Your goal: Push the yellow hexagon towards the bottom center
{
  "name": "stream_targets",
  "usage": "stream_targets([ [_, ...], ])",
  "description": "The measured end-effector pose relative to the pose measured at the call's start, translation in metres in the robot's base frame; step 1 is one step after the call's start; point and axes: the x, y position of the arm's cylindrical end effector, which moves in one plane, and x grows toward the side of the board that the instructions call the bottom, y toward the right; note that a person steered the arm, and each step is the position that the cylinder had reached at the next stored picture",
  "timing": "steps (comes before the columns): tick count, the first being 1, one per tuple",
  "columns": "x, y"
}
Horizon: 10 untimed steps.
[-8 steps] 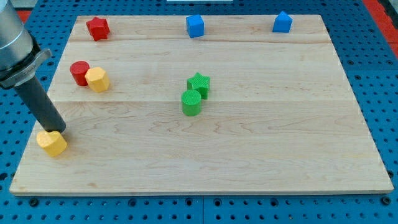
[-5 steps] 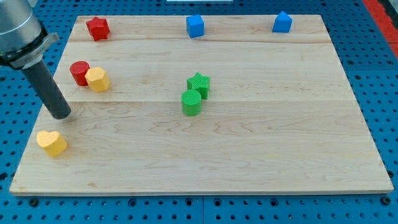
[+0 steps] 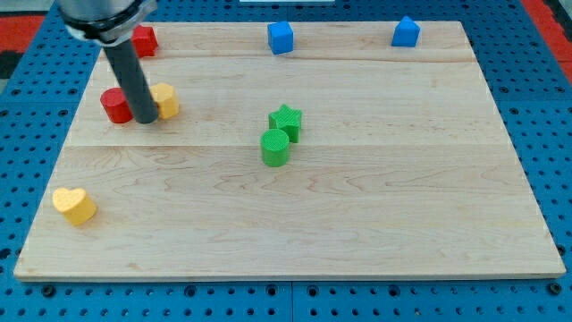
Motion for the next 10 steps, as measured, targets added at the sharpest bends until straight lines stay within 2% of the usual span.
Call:
stream_targets([
  [1,-0.025,0.013],
  [2,-0.036,-0.024],
  [3,-0.062,-0.031],
  [4,-0.075,0.003],
  [5,-0.069,0.049],
  [7,-0.011,0.081],
  [8,-0.018,0.084],
  [10,0.036,0.117],
])
